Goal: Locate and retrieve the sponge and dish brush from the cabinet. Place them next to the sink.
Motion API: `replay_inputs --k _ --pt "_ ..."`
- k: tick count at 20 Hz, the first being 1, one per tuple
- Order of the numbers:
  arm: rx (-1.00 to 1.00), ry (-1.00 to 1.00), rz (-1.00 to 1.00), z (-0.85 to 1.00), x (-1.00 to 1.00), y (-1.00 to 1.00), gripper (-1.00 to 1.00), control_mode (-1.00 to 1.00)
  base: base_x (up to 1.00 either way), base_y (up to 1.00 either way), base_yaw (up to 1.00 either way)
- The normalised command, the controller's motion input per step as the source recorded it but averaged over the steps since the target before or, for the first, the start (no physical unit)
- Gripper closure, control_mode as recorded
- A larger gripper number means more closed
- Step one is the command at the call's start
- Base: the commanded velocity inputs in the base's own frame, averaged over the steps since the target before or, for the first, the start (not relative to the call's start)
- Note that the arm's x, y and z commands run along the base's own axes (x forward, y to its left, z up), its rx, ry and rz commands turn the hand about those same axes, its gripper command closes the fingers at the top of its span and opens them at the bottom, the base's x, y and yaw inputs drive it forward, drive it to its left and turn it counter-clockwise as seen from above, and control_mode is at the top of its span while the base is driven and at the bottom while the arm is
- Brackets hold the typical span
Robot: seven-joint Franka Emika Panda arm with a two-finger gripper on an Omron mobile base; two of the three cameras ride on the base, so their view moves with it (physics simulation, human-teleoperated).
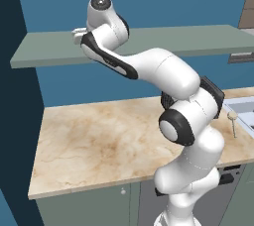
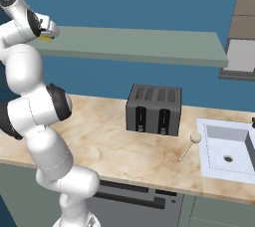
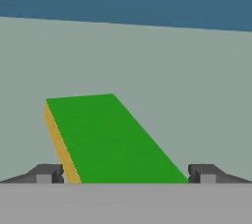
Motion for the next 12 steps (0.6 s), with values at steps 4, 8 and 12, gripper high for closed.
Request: replay_inputs --k 4,8,12 --pt "0.00 0.07 0.00 -0.25 0.00 0.04 1.00 -1.00 0.00 0.00 0.00" --pt "0.00 0.01 0.00 -0.13 -0.01 0.03 1.00 -1.00 0.00 0.00 0.00" --pt "0.00 0.00 0.00 0.00 -0.01 0.03 1.00 -1.00 0.00 0.00 0.00"
